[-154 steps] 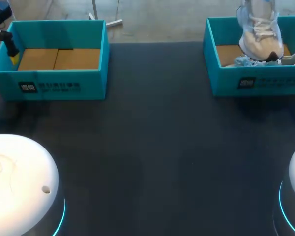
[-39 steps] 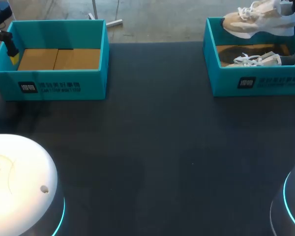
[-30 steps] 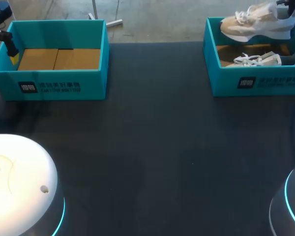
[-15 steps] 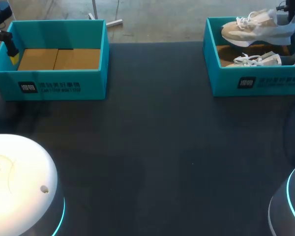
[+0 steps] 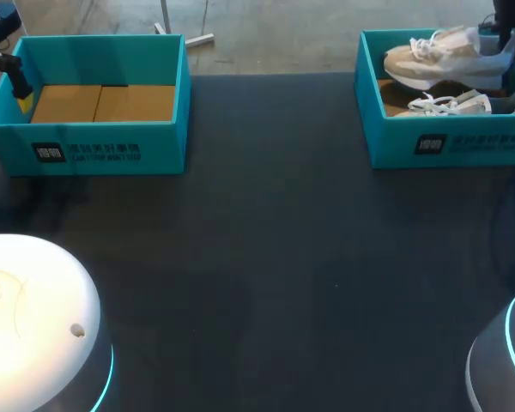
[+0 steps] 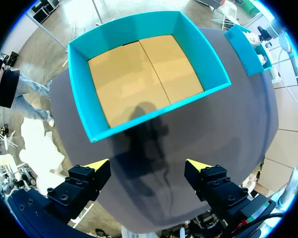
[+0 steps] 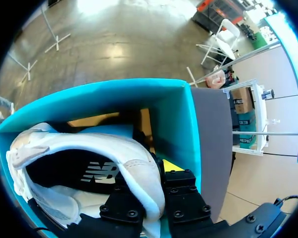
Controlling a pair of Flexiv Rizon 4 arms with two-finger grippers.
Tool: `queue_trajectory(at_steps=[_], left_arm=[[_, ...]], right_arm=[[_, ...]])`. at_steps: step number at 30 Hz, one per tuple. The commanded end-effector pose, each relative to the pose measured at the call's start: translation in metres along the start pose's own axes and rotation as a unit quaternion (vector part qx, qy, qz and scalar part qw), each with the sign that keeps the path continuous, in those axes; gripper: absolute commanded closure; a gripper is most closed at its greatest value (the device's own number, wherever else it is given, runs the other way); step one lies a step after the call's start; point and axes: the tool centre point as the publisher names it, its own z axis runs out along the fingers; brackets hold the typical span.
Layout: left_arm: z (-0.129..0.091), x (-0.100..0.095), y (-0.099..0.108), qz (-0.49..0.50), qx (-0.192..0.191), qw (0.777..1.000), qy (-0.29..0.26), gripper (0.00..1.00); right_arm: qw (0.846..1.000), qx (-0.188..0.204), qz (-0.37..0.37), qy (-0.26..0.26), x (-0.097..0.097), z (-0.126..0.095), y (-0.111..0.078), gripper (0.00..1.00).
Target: Take the shoe out of the shoebox, open the shoe tongue, remove and reinsert the insole, then place the shoe into the shoebox
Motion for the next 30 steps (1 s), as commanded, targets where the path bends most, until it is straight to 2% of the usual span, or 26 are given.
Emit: queue_trajectory(at_steps=[1,7,16,25,30], left_arm=[[0.000,0.000,0.000,0.000,-0.001,1.000,-0.001,0.00],[0.000,0.000,0.000,0.000,-0.001,1.000,-0.001,0.00],[0.000,0.000,0.000,0.000,-0.001,1.000,-0.001,0.00],[0.000,0.000,0.000,0.000,-0.001,1.000,-0.001,0.00],[0.000,0.000,0.000,0.000,-0.001,1.000,-0.001,0.00]], right_arm=[[1.000,0.007,-0.001,-0.004,0.005,0.008,0.006,1.00],[1.000,0.022,0.000,-0.006,0.012,0.020,0.001,1.00],[0.999,0.033,0.010,-0.003,0.011,0.030,-0.003,1.00],[0.999,0.029,0.018,0.001,0.004,0.026,-0.015,1.00],[0.999,0.033,0.014,0.004,0.006,0.031,-0.020,1.00]])
